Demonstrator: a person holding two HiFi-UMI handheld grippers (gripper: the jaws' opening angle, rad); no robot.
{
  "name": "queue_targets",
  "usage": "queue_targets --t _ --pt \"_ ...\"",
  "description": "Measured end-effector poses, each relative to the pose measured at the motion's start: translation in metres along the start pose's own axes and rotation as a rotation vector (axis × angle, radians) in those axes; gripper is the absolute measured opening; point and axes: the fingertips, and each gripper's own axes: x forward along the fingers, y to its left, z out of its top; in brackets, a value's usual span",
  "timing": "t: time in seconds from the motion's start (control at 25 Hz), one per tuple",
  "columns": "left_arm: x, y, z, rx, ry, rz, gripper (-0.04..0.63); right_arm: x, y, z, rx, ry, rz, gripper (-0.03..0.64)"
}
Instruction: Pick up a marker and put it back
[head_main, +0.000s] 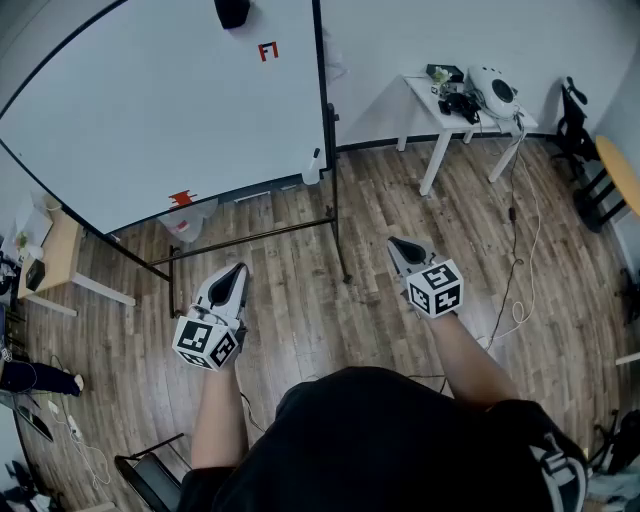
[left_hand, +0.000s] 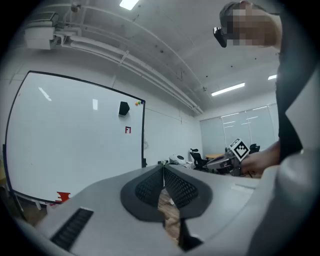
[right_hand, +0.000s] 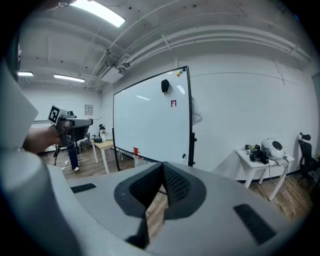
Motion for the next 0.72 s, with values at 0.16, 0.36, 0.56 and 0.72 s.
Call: queue_targets --t 0.16,0.36,0.56,0.72 --pt "0.008 0.001 0.011 0.026 -0.026 0.038 0.012 0.002 -0.007 -0.006 0.000 0.013 0.015 -0.003" --pt "0.025 -0.007 0.013 0.031 -0.030 0.049 0.012 0.003 -0.025 -0.006 0.007 -0.004 0.015 -0.003" --pt "0.039 -0.016 0.009 0.036 -0.008 0.049 0.012 0.008 -0.040 -0.006 0.036 -0.010 0.022 -0.003" --pt "0.046 -0.012 0.008 0.035 0.000 0.055 0.012 0.019 -0.048 -0.002 0.042 -0.015 0.026 -0.003"
